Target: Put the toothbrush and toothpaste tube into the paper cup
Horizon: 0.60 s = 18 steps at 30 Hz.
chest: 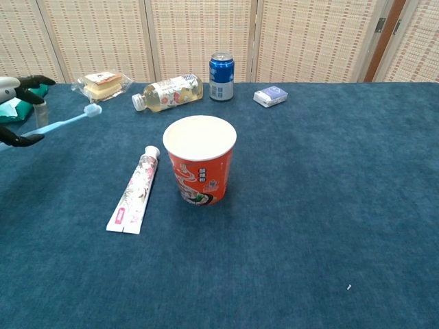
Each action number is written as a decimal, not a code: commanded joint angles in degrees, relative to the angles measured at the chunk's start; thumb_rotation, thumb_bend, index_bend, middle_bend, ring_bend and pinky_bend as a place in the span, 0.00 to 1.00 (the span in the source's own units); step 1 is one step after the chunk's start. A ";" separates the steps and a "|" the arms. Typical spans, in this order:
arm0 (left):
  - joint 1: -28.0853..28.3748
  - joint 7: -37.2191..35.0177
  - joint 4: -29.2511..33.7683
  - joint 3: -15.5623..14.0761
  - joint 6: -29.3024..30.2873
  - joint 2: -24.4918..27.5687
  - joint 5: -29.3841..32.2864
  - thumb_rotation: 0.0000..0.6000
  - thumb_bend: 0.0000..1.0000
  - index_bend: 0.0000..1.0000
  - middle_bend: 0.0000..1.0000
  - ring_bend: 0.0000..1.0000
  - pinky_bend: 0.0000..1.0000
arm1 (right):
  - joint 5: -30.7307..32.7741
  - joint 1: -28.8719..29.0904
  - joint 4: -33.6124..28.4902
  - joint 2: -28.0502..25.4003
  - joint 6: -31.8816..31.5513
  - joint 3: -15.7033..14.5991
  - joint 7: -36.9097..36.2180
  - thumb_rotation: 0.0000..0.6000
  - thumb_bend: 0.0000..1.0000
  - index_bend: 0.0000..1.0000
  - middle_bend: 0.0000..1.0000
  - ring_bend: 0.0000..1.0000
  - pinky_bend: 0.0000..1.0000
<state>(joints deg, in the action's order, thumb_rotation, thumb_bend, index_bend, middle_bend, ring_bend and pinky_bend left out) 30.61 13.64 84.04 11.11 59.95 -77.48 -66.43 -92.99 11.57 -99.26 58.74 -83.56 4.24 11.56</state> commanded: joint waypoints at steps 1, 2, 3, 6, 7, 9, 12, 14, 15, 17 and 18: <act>-0.13 -3.00 7.94 2.59 -0.34 4.27 2.76 1.00 0.36 0.79 0.00 0.00 0.00 | -0.10 -0.10 0.12 -0.01 -0.24 0.02 -0.37 1.00 0.00 0.00 0.00 0.00 0.29; -0.09 -3.80 9.95 3.05 -0.77 5.17 3.43 1.00 0.36 0.79 0.00 0.00 0.00 | -0.13 -0.14 0.16 -0.05 -0.33 0.03 -0.51 1.00 0.00 0.00 0.00 0.00 0.29; -0.01 -4.81 12.53 3.56 -1.40 6.35 4.15 1.00 0.36 0.80 0.00 0.00 0.00 | -0.19 -0.21 0.23 -0.09 -0.47 0.03 -0.70 1.00 0.00 0.00 0.00 0.00 0.29; 0.32 -6.37 17.46 4.34 -2.48 8.53 4.99 1.00 0.36 0.80 0.00 0.00 0.00 | -0.30 -0.37 0.37 -0.23 -0.80 0.03 -1.20 1.00 0.00 0.00 0.00 0.00 0.29; 0.51 -6.71 19.26 4.45 -2.89 9.28 5.11 1.00 0.36 0.80 0.00 0.00 0.00 | -0.37 -0.48 0.45 -0.32 -1.01 0.02 -1.46 1.00 0.00 0.00 0.00 0.00 0.29; 0.96 -7.29 22.21 4.50 -3.93 10.40 5.59 1.00 0.36 0.80 0.00 0.00 0.00 | -0.56 -0.71 0.56 -0.47 -1.50 0.01 -1.98 1.00 0.00 0.00 0.00 0.00 0.29; 1.76 -9.54 25.79 4.78 -6.18 11.75 6.19 1.00 0.36 0.80 0.00 0.00 0.00 | -0.76 -1.05 0.85 -0.71 -2.16 -0.01 -2.77 1.00 0.00 0.00 0.00 0.00 0.29; 2.30 -11.40 26.99 5.06 -7.51 12.16 6.17 1.00 0.36 0.80 0.00 0.00 0.00 | -0.79 -1.25 1.04 -0.85 -2.49 -0.02 -3.29 1.00 0.00 0.00 0.00 0.00 0.29; 2.63 -12.92 27.68 5.30 -8.38 12.22 6.24 1.00 0.36 0.80 0.00 0.00 0.00 | -0.82 -1.39 1.18 -0.94 -2.70 -0.03 -3.62 1.00 0.00 0.00 0.00 0.00 0.29; 3.12 -15.34 28.46 5.77 -9.54 12.16 6.29 1.00 0.36 0.80 0.00 0.00 0.00 | -0.83 -1.60 1.42 -1.04 -3.04 -0.04 -4.15 1.00 0.00 0.00 0.00 0.00 0.29; 3.52 -16.71 28.63 6.05 -10.24 11.98 6.27 1.00 0.36 0.81 0.00 0.00 0.00 | -0.82 -1.75 1.62 -1.10 -3.26 -0.05 -4.55 1.00 0.00 0.00 0.00 0.00 0.29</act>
<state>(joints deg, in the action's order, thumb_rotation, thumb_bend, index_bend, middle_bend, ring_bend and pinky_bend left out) 33.14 -0.42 111.46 16.39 51.52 -65.73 -60.39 -93.80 9.98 -97.83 57.72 -86.61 4.20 7.29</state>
